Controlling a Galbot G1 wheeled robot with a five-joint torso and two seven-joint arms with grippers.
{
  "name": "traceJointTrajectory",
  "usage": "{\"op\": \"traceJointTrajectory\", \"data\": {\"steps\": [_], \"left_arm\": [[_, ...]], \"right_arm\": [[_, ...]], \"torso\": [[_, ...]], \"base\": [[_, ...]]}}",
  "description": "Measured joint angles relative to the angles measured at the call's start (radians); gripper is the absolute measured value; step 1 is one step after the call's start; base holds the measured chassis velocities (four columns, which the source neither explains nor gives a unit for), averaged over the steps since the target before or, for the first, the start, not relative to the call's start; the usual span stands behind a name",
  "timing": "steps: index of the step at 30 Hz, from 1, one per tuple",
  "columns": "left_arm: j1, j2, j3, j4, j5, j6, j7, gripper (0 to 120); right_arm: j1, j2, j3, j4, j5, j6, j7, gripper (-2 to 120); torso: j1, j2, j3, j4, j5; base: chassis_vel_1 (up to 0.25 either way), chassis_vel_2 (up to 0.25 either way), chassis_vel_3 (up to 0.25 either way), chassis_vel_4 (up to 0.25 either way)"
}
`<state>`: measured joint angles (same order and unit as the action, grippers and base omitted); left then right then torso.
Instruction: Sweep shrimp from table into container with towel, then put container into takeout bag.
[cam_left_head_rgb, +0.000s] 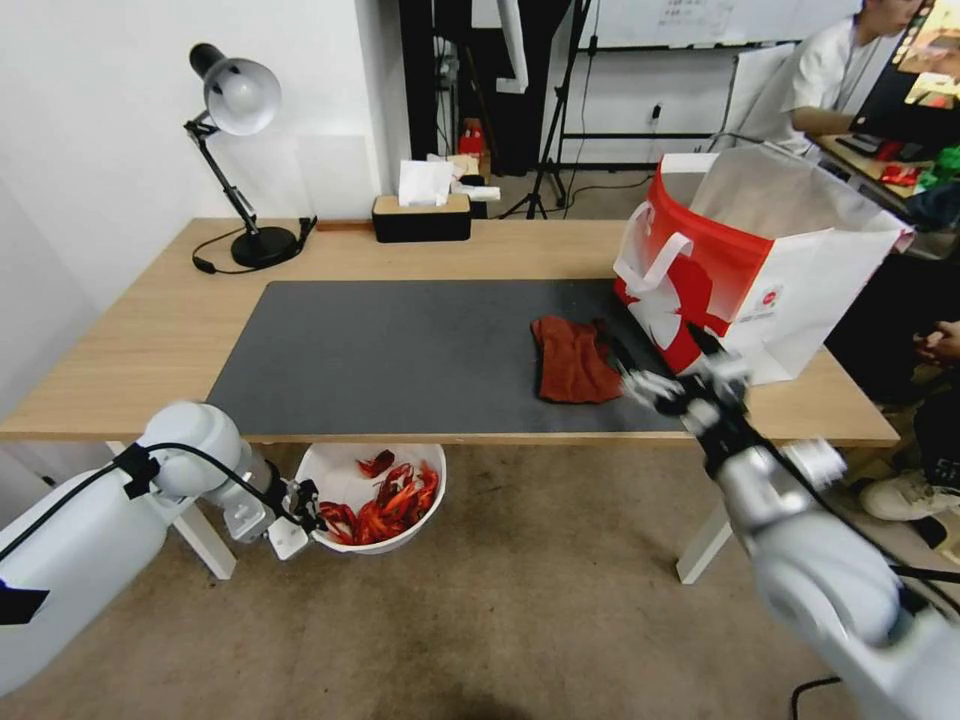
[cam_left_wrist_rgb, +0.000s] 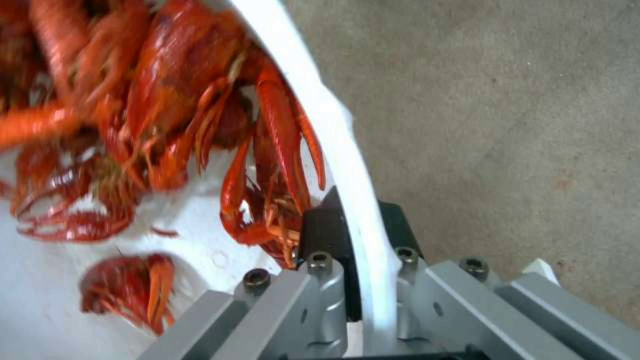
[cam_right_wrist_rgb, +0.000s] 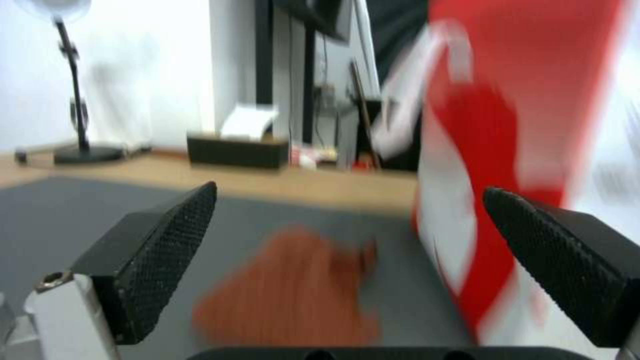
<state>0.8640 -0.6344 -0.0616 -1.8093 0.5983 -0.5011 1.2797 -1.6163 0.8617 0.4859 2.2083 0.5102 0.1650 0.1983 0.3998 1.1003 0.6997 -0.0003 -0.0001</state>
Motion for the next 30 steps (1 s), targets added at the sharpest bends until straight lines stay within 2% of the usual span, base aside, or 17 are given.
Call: {"op": "traceJointTrajectory", "data": {"steps": [1, 3, 5, 7, 11, 16, 18, 19, 21, 22, 24, 25, 28, 29, 30], "left_arm": [[0.000, 0.000, 0.000, 0.000, 0.000, 0.000, 0.000, 0], [0.002, -0.006, 0.000, -0.008, 0.002, 0.000, 0.001, 0], [0.002, -0.007, 0.000, -0.011, 0.004, -0.001, 0.002, 0], [0.002, -0.010, 0.000, -0.020, 0.006, -0.002, 0.002, 0], [0.005, -0.010, -0.001, -0.024, 0.007, -0.003, 0.002, 0], [0.036, 0.000, -0.015, -0.038, 0.016, -0.007, 0.003, 0], [0.075, 0.006, -0.029, -0.048, 0.027, -0.016, 0.003, 0], [0.075, 0.006, -0.029, -0.048, 0.027, -0.016, 0.003, 0], [0.144, 0.007, -0.059, -0.073, 0.048, -0.023, 0.002, 0], [0.144, 0.007, -0.059, -0.073, 0.048, -0.023, 0.002, 0], [0.200, 0.001, -0.093, -0.115, 0.073, -0.023, 0.001, 0], [0.200, 0.001, -0.093, -0.115, 0.073, -0.023, 0.001, 0], [0.293, -0.010, -0.151, -0.174, 0.084, -0.020, 0.001, 0], [0.293, -0.010, -0.151, -0.174, 0.084, -0.020, 0.001, 0], [0.335, -0.014, -0.182, -0.196, 0.086, -0.020, 0.001, 0]], "right_arm": [[0.000, 0.000, 0.000, 0.000, 0.000, 0.000, 0.000, 100], [-0.133, 0.094, 0.018, -0.013, -0.067, 0.061, -0.020, 100], [-0.163, 0.122, 0.013, -0.024, -0.090, 0.091, -0.020, 100], [-0.210, 0.180, -0.002, -0.055, -0.130, 0.119, -0.019, 100], [-0.213, 0.208, -0.011, -0.077, -0.142, 0.137, -0.007, 100], [-0.208, 0.218, -0.034, -0.094, -0.143, 0.136, 0.006, 100], [-0.198, 0.219, -0.044, -0.107, -0.142, 0.131, 0.009, 100], [-0.198, 0.219, -0.044, -0.107, -0.142, 0.131, 0.009, 100], [-0.187, 0.214, -0.058, -0.117, -0.133, 0.121, 0.014, 100], [-0.187, 0.214, -0.058, -0.117, -0.133, 0.121, 0.014, 100], [-0.180, 0.204, -0.064, -0.123, -0.128, 0.116, 0.016, 100], [-0.180, 0.204, -0.064, -0.123, -0.128, 0.116, 0.016, 100], [-0.176, 0.193, -0.064, -0.127, -0.119, 0.113, 0.016, 100], [-0.176, 0.193, -0.064, -0.127, -0.119, 0.113, 0.016, 100], [-0.174, 0.189, -0.064, -0.133, -0.116, 0.113, 0.016, 100]], "torso": [[0.000, 0.000, 0.000, 0.0000, 0.0000], [0.000, 0.000, 0.000, 0.0001, -0.0001], [0.000, 0.000, 0.000, -0.0002, 0.0002], [0.000, 0.000, 0.000, -0.0001, 0.0000], [0.000, 0.000, 0.000, 0.0004, 0.0001], [0.000, 0.000, 0.000, 0.0004, 0.0000], [0.000, 0.000, 0.000, 0.0005, 0.0000], [0.000, 0.000, 0.000, 0.0005, 0.0000], [0.000, 0.000, 0.000, 0.0006, -0.0001], [0.000, 0.000, 0.000, 0.0006, -0.0001], [0.000, 0.000, 0.000, 0.0004, 0.0001], [0.000, 0.000, 0.000, 0.0004, 0.0001], [0.000, 0.000, 0.000, 0.0002, 0.0001], [0.000, 0.000, 0.000, 0.0002, 0.0001], [0.000, 0.000, 0.000, 0.0003, -0.0002]], "base": [[0.000, 0.000, 0.000, 0.000], [0.000, 0.000, 0.000, 0.000], [0.000, 0.000, 0.000, 0.000], [0.000, 0.000, 0.000, 0.000], [0.000, 0.000, 0.000, 0.000], [0.000, 0.000, 0.000, 0.000], [0.000, 0.000, 0.000, 0.000], [0.000, 0.000, 0.000, 0.000], [0.000, 0.000, 0.000, 0.000], [0.000, 0.000, 0.000, 0.000], [0.000, 0.000, 0.000, 0.000], [0.000, 0.000, 0.000, 0.000], [0.000, 0.000, 0.000, 0.000], [0.000, 0.000, 0.000, 0.000], [0.000, 0.000, 0.000, 0.000]]}}
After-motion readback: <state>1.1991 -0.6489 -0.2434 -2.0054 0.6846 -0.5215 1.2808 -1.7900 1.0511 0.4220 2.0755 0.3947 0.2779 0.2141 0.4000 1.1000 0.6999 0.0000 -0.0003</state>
